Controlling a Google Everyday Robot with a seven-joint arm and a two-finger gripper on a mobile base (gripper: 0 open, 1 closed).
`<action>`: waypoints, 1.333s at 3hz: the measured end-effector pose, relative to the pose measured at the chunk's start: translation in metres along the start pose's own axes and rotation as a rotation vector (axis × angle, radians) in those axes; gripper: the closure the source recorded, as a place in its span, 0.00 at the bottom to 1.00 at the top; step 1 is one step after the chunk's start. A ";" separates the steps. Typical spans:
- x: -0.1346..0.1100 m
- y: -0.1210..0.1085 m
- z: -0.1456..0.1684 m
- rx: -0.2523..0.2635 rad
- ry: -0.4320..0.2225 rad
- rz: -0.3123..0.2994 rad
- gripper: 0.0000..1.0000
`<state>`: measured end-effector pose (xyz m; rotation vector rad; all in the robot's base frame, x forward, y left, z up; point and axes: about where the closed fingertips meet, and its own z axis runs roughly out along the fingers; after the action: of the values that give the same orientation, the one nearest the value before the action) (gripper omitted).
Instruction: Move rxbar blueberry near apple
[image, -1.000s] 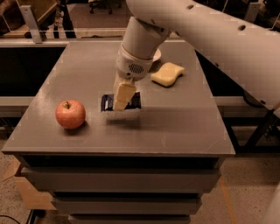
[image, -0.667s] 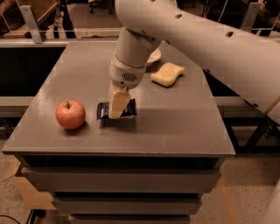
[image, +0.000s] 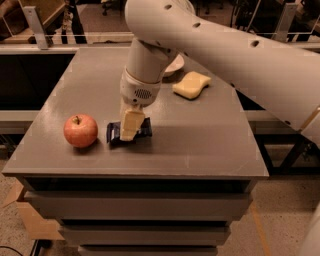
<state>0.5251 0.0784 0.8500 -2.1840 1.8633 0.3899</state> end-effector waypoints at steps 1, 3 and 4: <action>-0.001 0.000 0.000 0.000 0.000 -0.002 0.59; -0.002 0.001 0.001 0.001 0.000 -0.005 0.13; -0.002 0.007 -0.002 0.017 -0.016 -0.017 0.00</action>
Offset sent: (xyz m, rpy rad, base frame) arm -0.0004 0.0008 -0.0001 0.0001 -0.0009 0.0016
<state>0.5179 0.0783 0.8529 -2.1779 1.8318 0.3846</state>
